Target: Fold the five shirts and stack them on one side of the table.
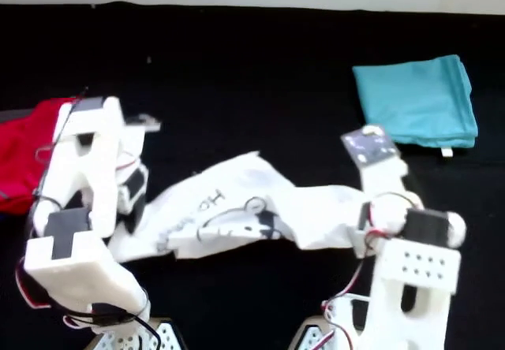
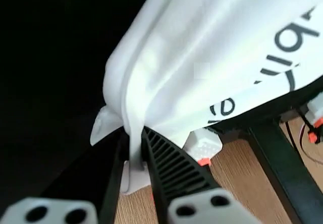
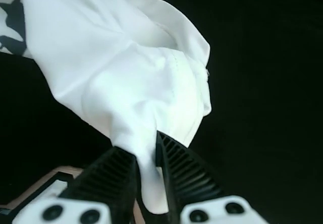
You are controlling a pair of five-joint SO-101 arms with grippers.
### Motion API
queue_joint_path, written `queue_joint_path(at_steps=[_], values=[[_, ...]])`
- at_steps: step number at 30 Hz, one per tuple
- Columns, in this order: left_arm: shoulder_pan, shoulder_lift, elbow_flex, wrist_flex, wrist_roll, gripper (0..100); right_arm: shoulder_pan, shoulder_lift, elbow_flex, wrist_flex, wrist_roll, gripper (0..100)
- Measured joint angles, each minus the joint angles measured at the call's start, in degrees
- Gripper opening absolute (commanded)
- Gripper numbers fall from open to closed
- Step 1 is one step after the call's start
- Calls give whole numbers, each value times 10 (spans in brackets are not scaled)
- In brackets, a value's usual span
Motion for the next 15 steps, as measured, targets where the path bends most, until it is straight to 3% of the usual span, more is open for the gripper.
queue_joint_path(at_steps=[3,7,11,15], values=[[-18,-25,33,-1,-40,51,-33,53,-10,0,-24,6],[-25,-81,36,0,-81,206,-47,87,-17,0,-29,6],[-10,-146,-11,1,-91,194,-47,92,-17,0,-29,6],[55,-166,-112,-47,-59,195,-47,94,-17,0,-30,6]])
